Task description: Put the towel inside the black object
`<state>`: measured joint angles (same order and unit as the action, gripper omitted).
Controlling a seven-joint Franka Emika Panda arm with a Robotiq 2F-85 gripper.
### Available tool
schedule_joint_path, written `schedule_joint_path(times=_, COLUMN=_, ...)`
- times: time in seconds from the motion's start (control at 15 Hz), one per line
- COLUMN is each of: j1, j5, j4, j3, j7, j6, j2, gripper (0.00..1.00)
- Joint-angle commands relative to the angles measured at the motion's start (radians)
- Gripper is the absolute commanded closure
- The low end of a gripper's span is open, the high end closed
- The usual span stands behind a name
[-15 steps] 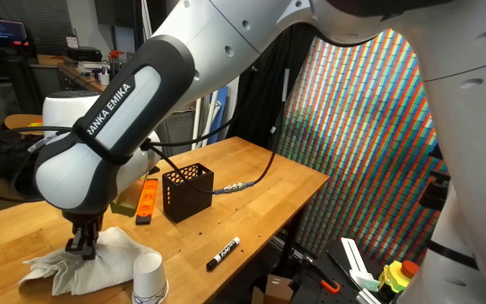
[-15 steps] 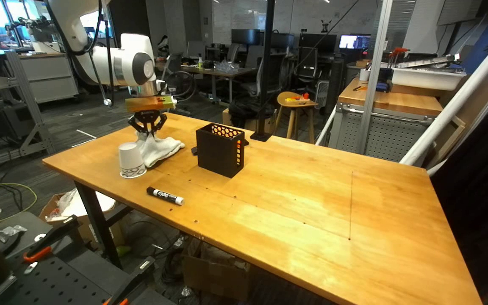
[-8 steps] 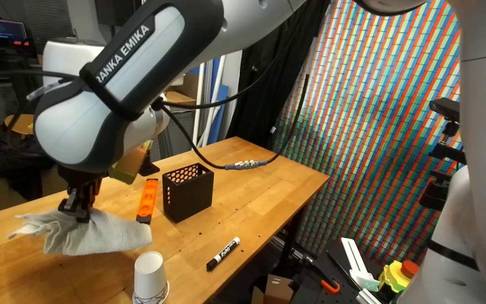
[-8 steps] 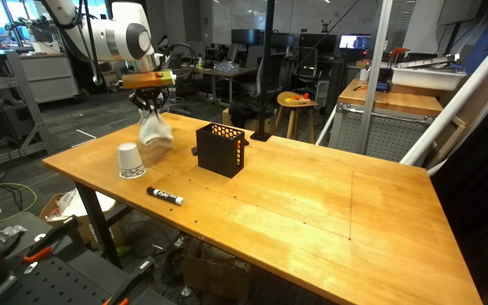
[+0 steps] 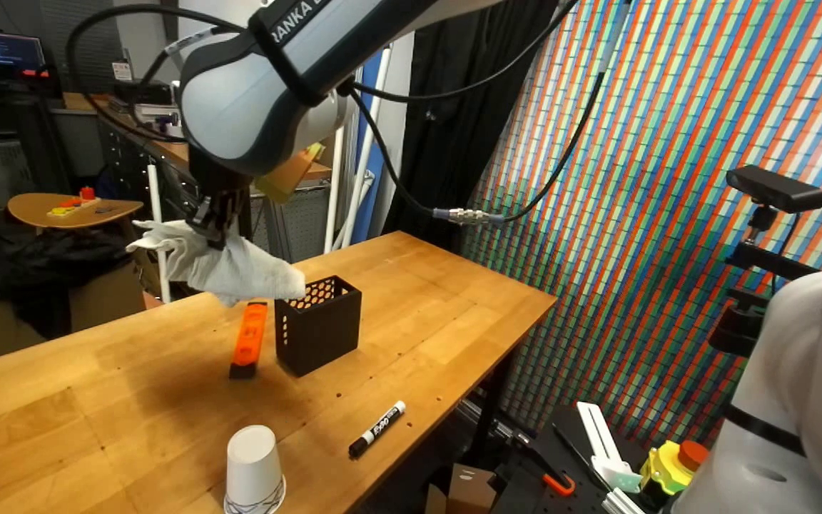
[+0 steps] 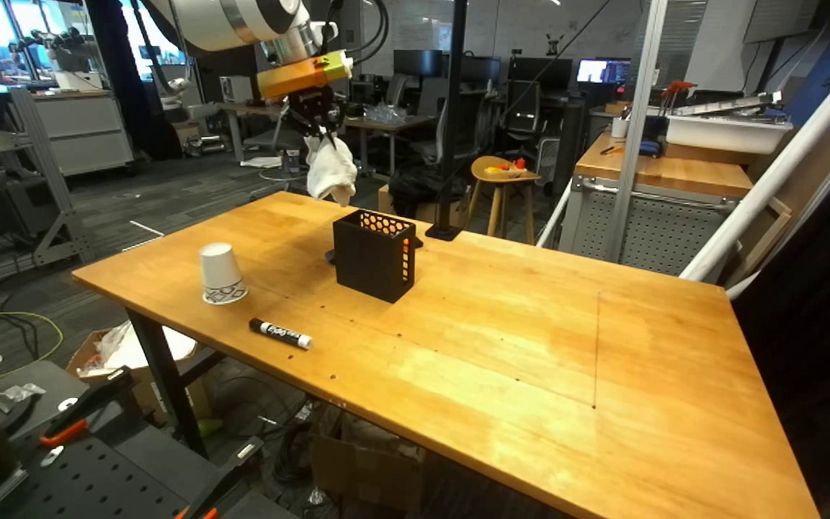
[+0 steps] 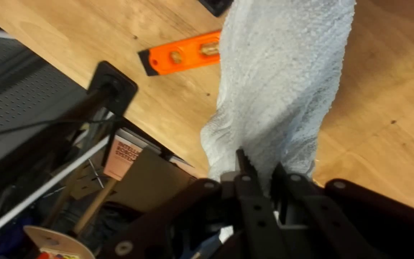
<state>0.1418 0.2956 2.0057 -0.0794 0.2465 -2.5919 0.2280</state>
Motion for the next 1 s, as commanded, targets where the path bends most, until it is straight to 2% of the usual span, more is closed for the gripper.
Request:
schedule_joint_path(times=0.0, j1=-0.030, j5=0.062, j4=0.060, j3=0.053, j7=-0.090, j6=-0.028, j2=-0.054, gripper=0.97)
schedule_joint_path(times=0.4, j1=-0.068, j5=0.138, j4=0.183, j3=0.126, j7=-0.248, j6=-0.053, j2=-0.087, gripper=0.97)
schedule_joint_path(times=0.67, j1=-0.067, j5=0.245, j4=0.229, j3=0.176, j7=-0.412, j6=-0.047, j2=-0.086, gripper=0.97)
schedule_joint_path(times=0.93, j1=-0.037, j5=0.270, j4=0.236, j3=0.157, j7=-0.535, j6=-0.008, j2=-0.071, gripper=0.97)
